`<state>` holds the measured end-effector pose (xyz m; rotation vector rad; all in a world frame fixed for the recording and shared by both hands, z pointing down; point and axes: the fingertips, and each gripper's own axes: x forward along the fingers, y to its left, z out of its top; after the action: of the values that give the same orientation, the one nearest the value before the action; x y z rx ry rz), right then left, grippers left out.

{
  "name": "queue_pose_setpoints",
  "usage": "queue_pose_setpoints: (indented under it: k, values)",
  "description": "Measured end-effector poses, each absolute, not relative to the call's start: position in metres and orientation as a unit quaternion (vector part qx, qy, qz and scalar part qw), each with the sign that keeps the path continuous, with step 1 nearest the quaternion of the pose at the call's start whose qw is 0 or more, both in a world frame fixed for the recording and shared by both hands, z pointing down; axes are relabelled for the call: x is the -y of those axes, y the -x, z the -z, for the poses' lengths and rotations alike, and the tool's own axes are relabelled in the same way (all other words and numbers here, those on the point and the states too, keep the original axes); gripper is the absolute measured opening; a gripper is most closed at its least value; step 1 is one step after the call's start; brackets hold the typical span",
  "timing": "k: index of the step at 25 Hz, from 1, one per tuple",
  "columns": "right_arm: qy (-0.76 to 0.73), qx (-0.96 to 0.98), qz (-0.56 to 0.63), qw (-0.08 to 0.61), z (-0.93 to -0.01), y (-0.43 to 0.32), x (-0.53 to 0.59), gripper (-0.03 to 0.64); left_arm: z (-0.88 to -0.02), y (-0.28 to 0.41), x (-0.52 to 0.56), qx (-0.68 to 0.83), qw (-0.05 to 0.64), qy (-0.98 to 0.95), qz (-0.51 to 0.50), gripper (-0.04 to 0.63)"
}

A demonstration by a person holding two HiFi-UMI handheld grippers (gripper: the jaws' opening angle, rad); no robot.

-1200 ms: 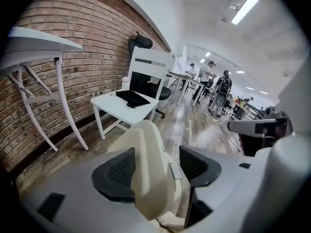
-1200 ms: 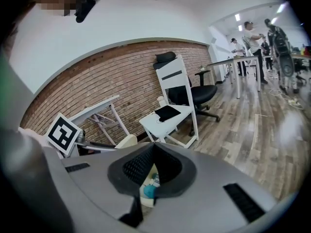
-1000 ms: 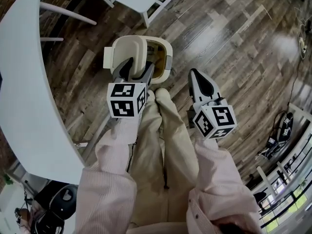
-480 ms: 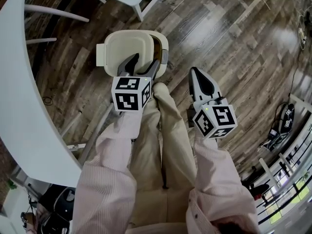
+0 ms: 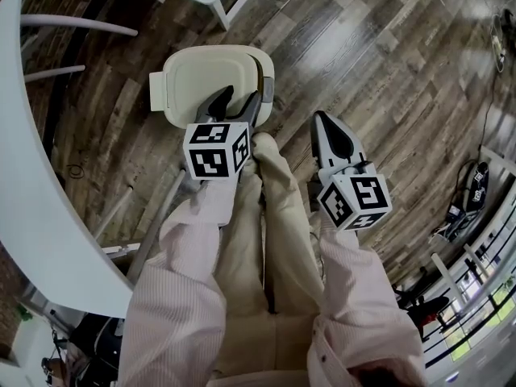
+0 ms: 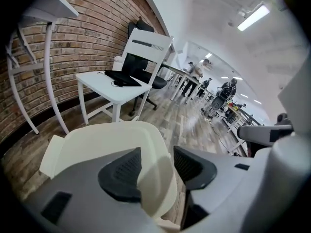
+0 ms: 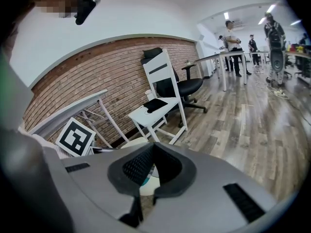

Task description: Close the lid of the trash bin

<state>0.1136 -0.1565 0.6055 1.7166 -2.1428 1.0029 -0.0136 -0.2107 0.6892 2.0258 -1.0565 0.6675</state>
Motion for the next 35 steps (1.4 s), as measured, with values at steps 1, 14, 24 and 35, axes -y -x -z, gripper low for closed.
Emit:
queue_pose_setpoints:
  k: [1,14,24,35]
  values:
    - [-0.584,0.728,-0.342,0.109,-0.607,-0.114,0.156,0.003,-0.693,0.014,0.211,0.414,0.37,-0.788,-0.265,0.186]
    - [-0.584,0.728,-0.341,0.107,-0.629,-0.108,0.161,0.003,-0.734,0.018,0.213,0.418,0.343,-0.774,-0.329,0.021]
    - [-0.585,0.728,-0.342,0.105,-0.641,-0.11,0.164,0.003,-0.756,0.017,0.214,0.417,0.336,-0.762,-0.363,-0.008]
    - [-0.587,0.725,-0.345,0.104,-0.646,-0.113,0.162,0.003,-0.763,0.017,0.214,0.418,0.341,-0.754,-0.376,-0.009]
